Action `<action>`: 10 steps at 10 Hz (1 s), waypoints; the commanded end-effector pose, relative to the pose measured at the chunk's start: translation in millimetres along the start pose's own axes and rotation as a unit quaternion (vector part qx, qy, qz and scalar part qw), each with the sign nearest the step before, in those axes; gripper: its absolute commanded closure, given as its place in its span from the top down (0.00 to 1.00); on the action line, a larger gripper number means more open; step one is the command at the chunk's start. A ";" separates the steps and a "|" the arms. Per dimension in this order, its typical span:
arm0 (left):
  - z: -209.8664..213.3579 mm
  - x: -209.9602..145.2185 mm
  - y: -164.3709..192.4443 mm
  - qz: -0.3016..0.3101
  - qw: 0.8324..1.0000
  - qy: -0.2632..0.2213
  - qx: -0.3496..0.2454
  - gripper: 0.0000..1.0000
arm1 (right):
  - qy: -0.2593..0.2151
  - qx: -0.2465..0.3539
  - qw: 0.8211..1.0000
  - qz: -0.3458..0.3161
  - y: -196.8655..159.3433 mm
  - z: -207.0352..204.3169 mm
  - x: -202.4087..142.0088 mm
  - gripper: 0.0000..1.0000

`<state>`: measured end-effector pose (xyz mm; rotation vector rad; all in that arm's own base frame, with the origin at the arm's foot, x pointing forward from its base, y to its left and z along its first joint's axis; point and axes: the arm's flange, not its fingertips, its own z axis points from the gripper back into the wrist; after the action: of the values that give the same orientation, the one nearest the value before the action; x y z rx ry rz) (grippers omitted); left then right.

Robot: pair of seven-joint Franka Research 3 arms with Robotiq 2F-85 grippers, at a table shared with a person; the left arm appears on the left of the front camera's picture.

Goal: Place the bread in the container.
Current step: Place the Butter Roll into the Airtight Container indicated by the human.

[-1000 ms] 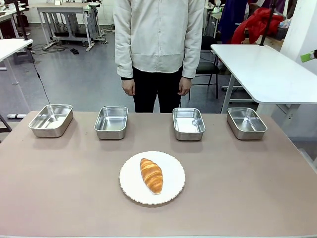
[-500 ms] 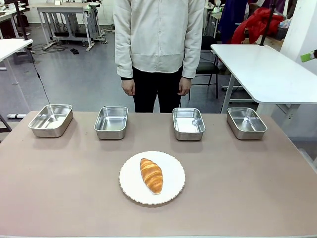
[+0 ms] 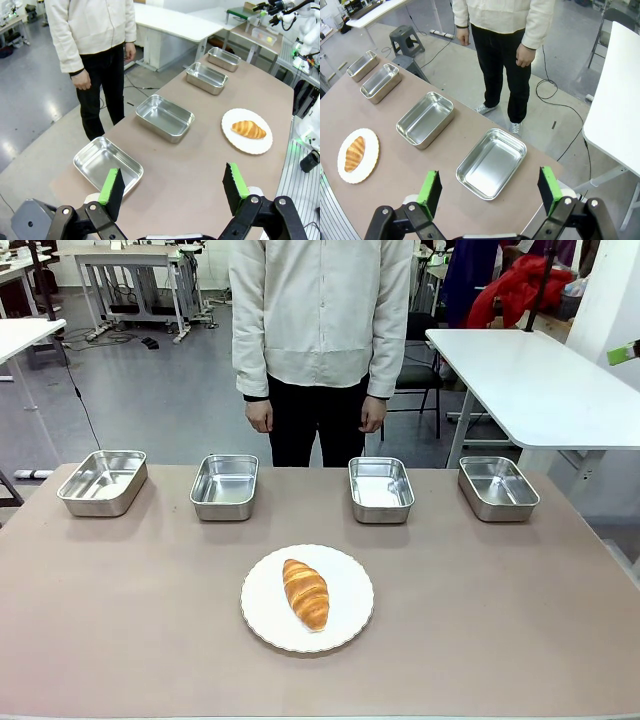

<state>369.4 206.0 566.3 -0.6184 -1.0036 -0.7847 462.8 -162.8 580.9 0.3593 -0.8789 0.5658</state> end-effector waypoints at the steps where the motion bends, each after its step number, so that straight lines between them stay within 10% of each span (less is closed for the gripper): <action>1: 1.3 2.2 -1.8 -0.004 1.000 -0.006 -0.003 1.00 | -0.005 0.002 1.000 0.002 -0.6 -0.2 1.1 1.00; 10: 1.3 2.2 -1.8 -0.004 1.000 -0.006 -0.003 1.00 | -0.005 0.002 1.000 0.002 -0.6 -0.2 1.1 1.00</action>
<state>369.4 206.0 566.3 -0.6184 -1.0036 -0.7847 462.8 -162.8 580.9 0.3593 -0.8789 0.5657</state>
